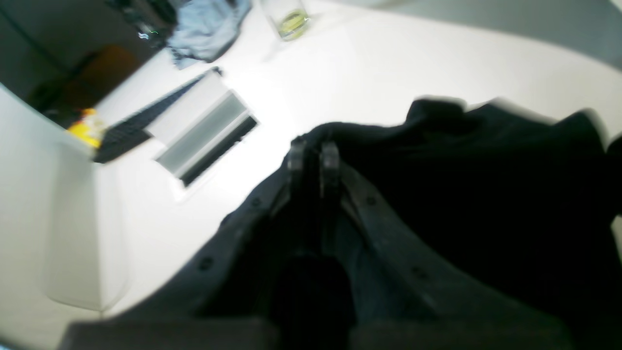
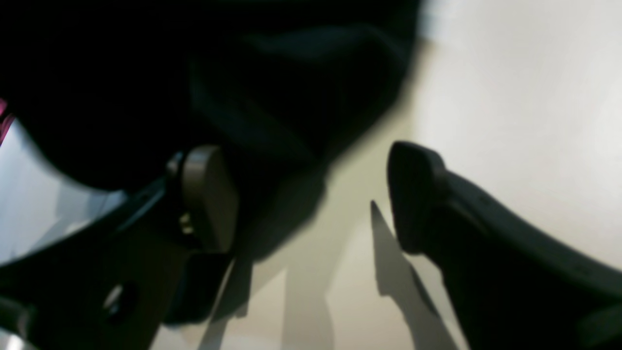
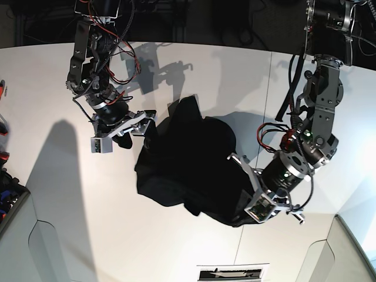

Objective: Layout the t-shirt on the table in an organized manner, then fold the t-shirt properly
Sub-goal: 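Pull the grippers apart to stretch the shirt across the table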

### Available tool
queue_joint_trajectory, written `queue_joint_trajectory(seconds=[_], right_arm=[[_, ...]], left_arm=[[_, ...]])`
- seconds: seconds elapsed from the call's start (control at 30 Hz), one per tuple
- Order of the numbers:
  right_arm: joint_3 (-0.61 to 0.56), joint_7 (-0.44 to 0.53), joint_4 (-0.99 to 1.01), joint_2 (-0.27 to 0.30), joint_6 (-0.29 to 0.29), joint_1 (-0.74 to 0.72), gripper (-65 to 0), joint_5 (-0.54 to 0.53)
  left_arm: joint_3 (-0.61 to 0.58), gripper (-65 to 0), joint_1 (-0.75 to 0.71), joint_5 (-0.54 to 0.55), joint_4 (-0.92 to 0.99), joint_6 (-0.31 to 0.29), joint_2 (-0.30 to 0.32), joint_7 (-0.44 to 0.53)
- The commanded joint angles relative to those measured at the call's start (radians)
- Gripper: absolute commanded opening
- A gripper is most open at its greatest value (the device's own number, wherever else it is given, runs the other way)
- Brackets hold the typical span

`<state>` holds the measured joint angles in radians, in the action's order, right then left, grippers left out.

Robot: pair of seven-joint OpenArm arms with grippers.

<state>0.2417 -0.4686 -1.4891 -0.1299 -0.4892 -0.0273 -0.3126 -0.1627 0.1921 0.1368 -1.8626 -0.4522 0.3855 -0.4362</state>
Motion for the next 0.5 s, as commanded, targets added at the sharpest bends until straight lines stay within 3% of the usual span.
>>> queue_joint_trajectory(seconds=[0.0,0.3,0.47], right_arm=[[-0.002,0.024,-0.016,0.000,-0.012,-0.015,-20.5,-0.016],[-0.002,0.018,-0.016,-0.001,-0.035,-0.013,-20.5,-0.047],[-0.002,-0.006,-0.016,0.000,-0.035,-0.013,-20.5,-0.053]], left_arm=[[0.030,-65.0,0.023,0.013,-0.017,0.014,0.025,0.016],[0.226,-65.0,0.024,0.137,-0.018,0.014,0.098,-0.005],[0.291,-65.0,0.024,0.136,0.003,0.015,0.121,-0.009]])
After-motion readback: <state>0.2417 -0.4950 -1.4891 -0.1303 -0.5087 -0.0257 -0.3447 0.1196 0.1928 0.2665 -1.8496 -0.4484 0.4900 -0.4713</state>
